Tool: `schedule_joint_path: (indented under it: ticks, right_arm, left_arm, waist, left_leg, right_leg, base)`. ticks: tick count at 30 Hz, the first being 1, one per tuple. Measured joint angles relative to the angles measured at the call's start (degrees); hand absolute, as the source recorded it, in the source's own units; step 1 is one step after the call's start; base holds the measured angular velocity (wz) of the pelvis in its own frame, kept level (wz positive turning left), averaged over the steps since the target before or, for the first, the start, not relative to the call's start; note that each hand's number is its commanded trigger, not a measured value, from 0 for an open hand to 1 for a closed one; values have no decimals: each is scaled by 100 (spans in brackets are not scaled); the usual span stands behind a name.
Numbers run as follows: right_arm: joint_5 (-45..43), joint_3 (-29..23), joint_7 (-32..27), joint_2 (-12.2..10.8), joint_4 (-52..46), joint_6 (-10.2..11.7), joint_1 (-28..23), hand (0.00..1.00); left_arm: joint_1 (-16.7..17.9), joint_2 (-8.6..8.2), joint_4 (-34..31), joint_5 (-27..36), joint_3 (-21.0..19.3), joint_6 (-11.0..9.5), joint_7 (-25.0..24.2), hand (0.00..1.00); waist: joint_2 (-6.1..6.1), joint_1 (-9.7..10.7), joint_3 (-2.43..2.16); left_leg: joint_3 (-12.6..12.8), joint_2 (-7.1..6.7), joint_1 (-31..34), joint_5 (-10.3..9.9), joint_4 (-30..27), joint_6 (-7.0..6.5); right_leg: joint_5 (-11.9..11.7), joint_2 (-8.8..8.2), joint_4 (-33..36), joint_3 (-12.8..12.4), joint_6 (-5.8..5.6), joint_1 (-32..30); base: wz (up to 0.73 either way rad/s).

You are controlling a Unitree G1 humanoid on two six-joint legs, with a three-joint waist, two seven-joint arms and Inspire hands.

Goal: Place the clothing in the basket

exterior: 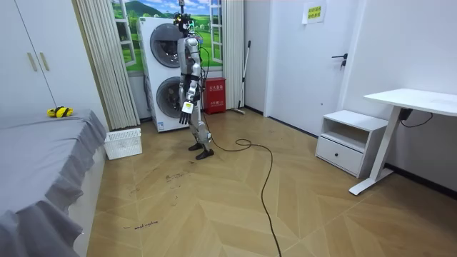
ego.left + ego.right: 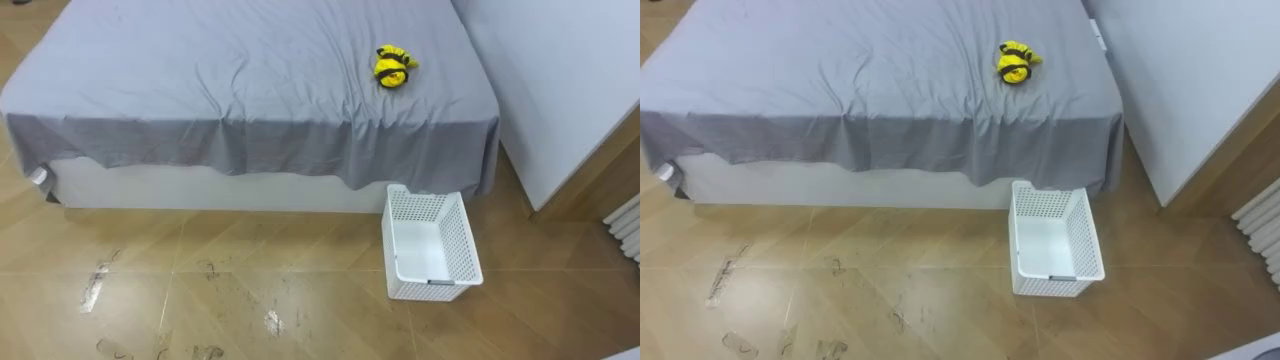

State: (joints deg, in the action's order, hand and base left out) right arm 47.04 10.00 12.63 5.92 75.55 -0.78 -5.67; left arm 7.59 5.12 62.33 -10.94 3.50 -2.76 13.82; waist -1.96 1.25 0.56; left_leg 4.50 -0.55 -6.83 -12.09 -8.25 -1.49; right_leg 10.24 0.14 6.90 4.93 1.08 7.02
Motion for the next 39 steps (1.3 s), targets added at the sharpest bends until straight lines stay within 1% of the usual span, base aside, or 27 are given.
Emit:
schedule_joint_path:
  ticks: [6, 13, 21, 23, 24, 25, 26, 27, 28, 29, 30, 31, 32, 33, 34, 35, 36, 37, 38, 39]
  right_arm:
    - [-23, -1, 2, 1, 7, -1, 1, 0]
    - [50, 2, 2, 1, 11, -8, 4, 0]
    - [21, 2, 2, 6, 0, -10, -9, 0]
    - [17, 3, 13, 16, 2, -11, -5, 0]
    - [-1, 3, 19, 17, 4, -11, -1, 0]
    - [-29, -1, 33, 17, 6, -11, 5, 0]
    - [-83, -1, 79, 20, 6, -10, 15, 0]
    - [-97, -2, 96, 19, 8, -11, 15, 0]
    - [-97, 0, 126, 18, 6, -11, 7, 0]
    - [-81, 3, 131, 15, 0, -10, 10, 0]
    - [-49, 5, 131, 16, 1, -5, 12, 0]
    - [41, 8, 127, 4, 10, 3, -3, 0]
    - [62, 0, 127, 0, 13, 3, -17, 0]
    - [55, -5, 125, 14, 13, 7, -19, 0]
    - [29, -14, 123, 39, 10, 16, -29, 0]
    - [54, -12, 117, 62, 4, 30, -63, 0]
    - [84, 2, 111, 83, 2, 36, -69, 0]
    - [93, 0, 92, 134, 2, 26, -70, 0]
    - [67, 0, 56, 162, 2, 7, -65, 0]
    - [42, -1, 47, 173, 2, -4, -69, 0]
  left_arm:
    - [25, -10, 5, -6, -5, 0, 127, 0]
    - [47, -8, 18, 11, 2, 0, 220, 0]
    - [66, 5, 56, 63, 15, 0, 114, 0]
    - [79, 4, 64, 184, 1, 0, 93, 0]
    - [79, 5, 66, 217, -2, 0, 84, 0]
    - [74, 7, 71, 323, -10, -1, 61, 0]
    - [63, 3, 71, 411, -56, -7, 33, 0]
    - [66, 9, 73, 451, -92, -10, 15, 0]
    - [71, 19, 78, 620, -149, -13, -42, 0]
    - [79, 47, 80, 883, -229, -12, -79, 0]
    - [81, 57, 76, 1017, -236, -12, -92, 0]
    - [74, 87, 52, 1339, -254, -14, -106, 0]
    - [69, 101, -7, 1647, -290, -16, -130, 0]
    - [75, 94, -53, 1729, -331, -25, -151, 0]
    - [82, 101, -80, 1850, -355, -109, -178, 0]
    - [88, 98, -85, 2046, -331, -214, -213, 0]
    - [82, 81, -97, 2111, -308, -248, -227, 0]
    - [86, 67, -181, 2338, -229, -293, -254, 0]
    - [86, 51, -219, 2553, -134, -389, -293, 0]
    - [86, 35, -220, 2616, -129, -440, -308, 0]
  waist:
    - [2, 4, -4]
    - [-7, -2, -37]
    - [35, 6, -43]
    - [50, 0, -39]
    - [65, 1, -30]
    - [56, 8, -32]
    - [60, -19, -21]
    - [57, -27, -23]
    - [51, -23, -20]
    - [45, -58, -16]
    - [54, -75, -22]
    - [49, -109, -19]
    - [20, -106, -14]
    - [41, -113, -15]
    - [34, -112, 18]
    - [12, -104, 17]
    - [6, -106, 17]
    - [0, -114, 20]
    - [-46, -130, -4]
    - [-39, -165, -4]
  left_leg:
    - [1, 4, 13, -1, 10, 0]
    - [-1, -4, 12, -1, 5, -1]
    - [-8, 2, 23, -3, 13, -3]
    - [-5, 11, 17, -5, -1, -3]
    - [-6, 16, 16, -6, -9, -2]
    - [0, 34, 19, -23, -46, 2]
    - [10, 98, 78, -97, -179, 13]
    - [24, 118, 134, -160, -301, 26]
    - [62, 179, 248, -308, -593, 50]
    - [116, 241, 355, -476, -945, 92]
    - [142, 296, 453, -588, -1188, 115]
    - [184, 402, 707, -708, -1783, 210]
    - [296, 521, 1042, -688, -2527, 216]
    - [355, 602, 1211, -661, -2888, 202]
    - [321, 703, 1556, -527, -3545, 175]
    - [243, 594, 1824, -501, -3724, 105]
    - [255, 497, 1927, -508, -3546, 90]
    - [309, 285, 2193, -464, -2947, 95]
    - [299, 49, 2444, -230, -2100, 156]
    - [302, -15, 2533, -52, -1651, 201]
  right_leg:
    - [-1, 4, 22, 1, 2, 6]
    - [-1, -5, 6, 10, 2, -2]
    - [-1, 4, 17, 6, 2, 30]
    - [-1, 10, 52, 3, 2, 21]
    - [-1, 14, 80, 1, 1, 6]
    - [2, 22, 100, 5, 6, -39]
    - [46, 35, 178, 12, 33, -88]
    - [93, 43, 252, 22, 43, -131]
    - [196, 74, 430, 40, 72, -197]
    - [350, 114, 599, 39, 115, -260]
    - [441, 152, 703, 36, 159, -309]
    - [550, 202, 838, 32, 241, -345]
    - [613, 222, 923, -9, 290, -353]
    - [631, 256, 948, -17, 311, -352]
    - [685, 314, 996, -57, 352, -300]
    - [760, 267, 1036, -108, 379, -209]
    - [793, 226, 1048, -125, 380, -198]
    - [881, 84, 1098, -129, 338, -209]
    - [953, -40, 1100, -163, 286, -207]
    - [999, -88, 1090, -186, 250, -186]
  base:
    - [0]
    - [0]
    - [0]
    - [0]
    - [0]
    - [-6]
    - [-10]
    - [-12]
    - [-12]
    - [-13]
    - [-14]
    - [-6]
    - [0]
    - [9]
    - [11]
    - [13]
    - [6]
    - [0]
    - [-11]
    - [-39]
